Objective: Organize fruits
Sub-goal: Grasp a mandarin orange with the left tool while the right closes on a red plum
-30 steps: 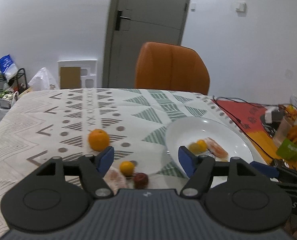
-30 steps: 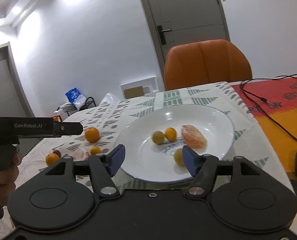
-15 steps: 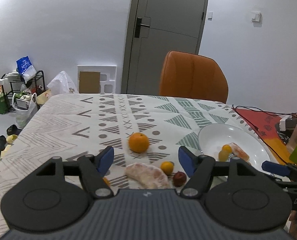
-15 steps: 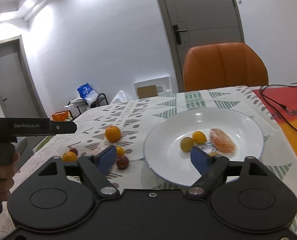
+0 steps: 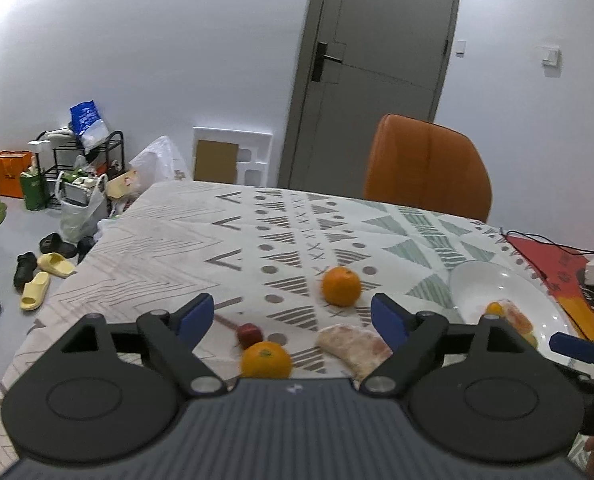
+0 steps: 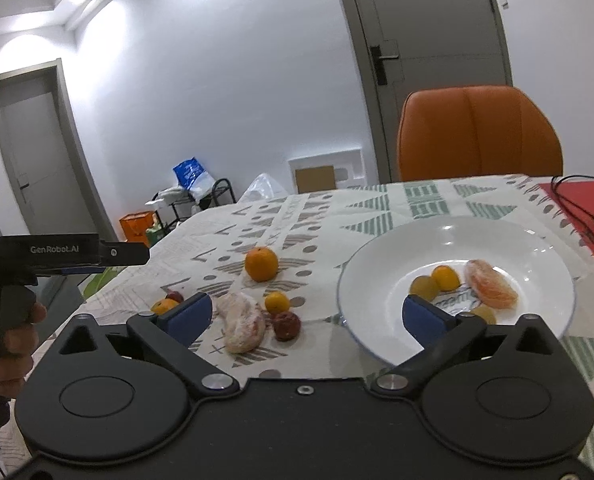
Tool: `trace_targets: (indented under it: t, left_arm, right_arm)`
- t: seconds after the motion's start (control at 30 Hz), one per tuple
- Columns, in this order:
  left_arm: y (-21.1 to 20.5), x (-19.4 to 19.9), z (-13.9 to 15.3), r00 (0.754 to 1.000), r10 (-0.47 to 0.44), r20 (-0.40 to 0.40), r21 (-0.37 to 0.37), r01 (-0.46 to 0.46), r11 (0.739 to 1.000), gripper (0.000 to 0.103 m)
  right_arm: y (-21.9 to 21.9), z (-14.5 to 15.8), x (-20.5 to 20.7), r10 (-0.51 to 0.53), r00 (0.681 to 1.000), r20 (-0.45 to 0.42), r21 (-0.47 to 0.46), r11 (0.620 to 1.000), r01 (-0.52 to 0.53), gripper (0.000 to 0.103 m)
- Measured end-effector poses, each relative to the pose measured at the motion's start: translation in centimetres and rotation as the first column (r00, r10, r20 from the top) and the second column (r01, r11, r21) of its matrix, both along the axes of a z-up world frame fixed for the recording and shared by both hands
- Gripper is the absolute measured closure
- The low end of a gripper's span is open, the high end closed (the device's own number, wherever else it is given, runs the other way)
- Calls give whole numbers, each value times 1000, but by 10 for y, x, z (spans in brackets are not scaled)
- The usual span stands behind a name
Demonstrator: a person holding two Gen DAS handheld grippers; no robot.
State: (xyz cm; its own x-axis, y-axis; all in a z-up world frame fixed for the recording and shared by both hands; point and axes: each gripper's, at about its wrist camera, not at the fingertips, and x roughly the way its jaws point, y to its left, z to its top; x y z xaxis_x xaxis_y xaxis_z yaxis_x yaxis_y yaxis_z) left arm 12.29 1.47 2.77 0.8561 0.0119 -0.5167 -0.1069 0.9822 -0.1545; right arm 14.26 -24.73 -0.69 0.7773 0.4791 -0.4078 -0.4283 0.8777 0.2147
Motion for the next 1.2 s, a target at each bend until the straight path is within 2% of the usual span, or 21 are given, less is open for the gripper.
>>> trace_targets:
  t: [0.2, 0.27, 0.33, 0.73, 0.83, 1.2]
  left_arm:
    - [12, 0, -11, 1000, 8, -14, -21, -9, 1000, 19]
    - [16, -1, -14, 1000, 12, -12, -27, -13, 1000, 19]
    - [20, -1, -16, 1000, 21, -10, -36, -21, 999, 19]
    - [41, 2, -33, 997, 64, -31, -62, -66, 996, 26]
    - [41, 4, -38, 998, 50, -43, -69, -53, 996, 28]
    - [30, 15, -54, 997, -5, -77, -89, -2, 996, 38]
  right_arm:
    - [11, -6, 3, 16, 1000, -9, -9, 1000, -16, 1]
    - [15, -6, 3, 22, 1000, -3, -16, 1000, -22, 6]
    - [19, -8, 6, 33, 999, -19, -22, 999, -34, 23]
    - [42, -22, 22, 61, 996, -70, -68, 995, -66, 49]
    - [45, -25, 26, 60, 995, -79, -80, 995, -66, 53]
    - [58, -32, 37, 58, 995, -84, -130, 989, -69, 60]
